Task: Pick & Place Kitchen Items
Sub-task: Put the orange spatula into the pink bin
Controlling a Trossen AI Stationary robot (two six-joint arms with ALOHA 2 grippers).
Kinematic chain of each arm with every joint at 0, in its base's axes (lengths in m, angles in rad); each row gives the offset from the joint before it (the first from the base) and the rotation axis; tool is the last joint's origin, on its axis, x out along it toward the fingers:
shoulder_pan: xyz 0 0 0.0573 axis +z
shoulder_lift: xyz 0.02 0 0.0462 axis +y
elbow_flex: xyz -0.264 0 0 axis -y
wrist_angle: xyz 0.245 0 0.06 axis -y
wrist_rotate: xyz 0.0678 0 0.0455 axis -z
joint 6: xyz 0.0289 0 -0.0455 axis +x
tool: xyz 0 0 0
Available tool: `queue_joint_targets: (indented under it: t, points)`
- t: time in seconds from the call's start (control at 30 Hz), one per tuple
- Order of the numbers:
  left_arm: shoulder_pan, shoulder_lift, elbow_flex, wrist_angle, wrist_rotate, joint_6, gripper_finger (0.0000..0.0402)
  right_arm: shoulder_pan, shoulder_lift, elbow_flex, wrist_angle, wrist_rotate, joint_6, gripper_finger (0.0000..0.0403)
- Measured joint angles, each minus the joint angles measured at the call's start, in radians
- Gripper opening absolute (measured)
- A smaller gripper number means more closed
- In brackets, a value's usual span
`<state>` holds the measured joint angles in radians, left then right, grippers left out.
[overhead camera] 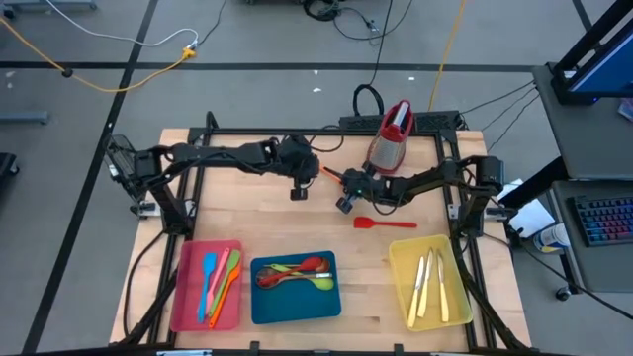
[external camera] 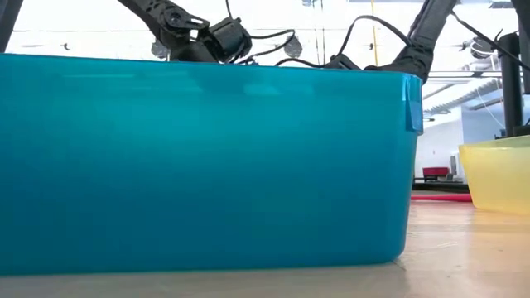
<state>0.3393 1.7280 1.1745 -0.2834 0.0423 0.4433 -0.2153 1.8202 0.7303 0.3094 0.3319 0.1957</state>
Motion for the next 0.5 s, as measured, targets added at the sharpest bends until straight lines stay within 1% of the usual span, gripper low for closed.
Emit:
queue_joint_targets:
  t: [0.1, 0.2, 0.27, 0.33, 0.4, 0.5]
  points:
    - [0.002, 0.005, -0.002, 0.024, 0.013, -0.016, 0.0057, 0.007, 0.0, 0.0, 0.029, -0.002, -0.021, 0.0014]
    - [0.002, 0.021, -0.002, 0.039, 0.017, -0.021, 0.0079, 0.019, -0.016, 0.0, 0.065, 0.0, -0.053, 0.0014]
    - [0.003, 0.028, -0.005, 0.028, 0.016, -0.021, 0.01, 0.028, -0.027, -0.002, 0.088, -0.002, -0.063, 0.0014]
    - [0.002, 0.042, -0.002, 0.059, 0.016, -0.007, 0.0125, 0.035, -0.039, -0.002, 0.085, 0.003, -0.074, 0.0014]
    - [0.002, 0.05, -0.004, 0.049, 0.015, -0.004, 0.0151, 0.04, -0.065, -0.004, 0.075, -0.015, -0.08, 0.0014]
    - [0.002, 0.074, -0.003, 0.083, 0.011, -0.003, 0.0182, 0.051, -0.082, -0.006, 0.074, -0.022, -0.084, 0.0014]
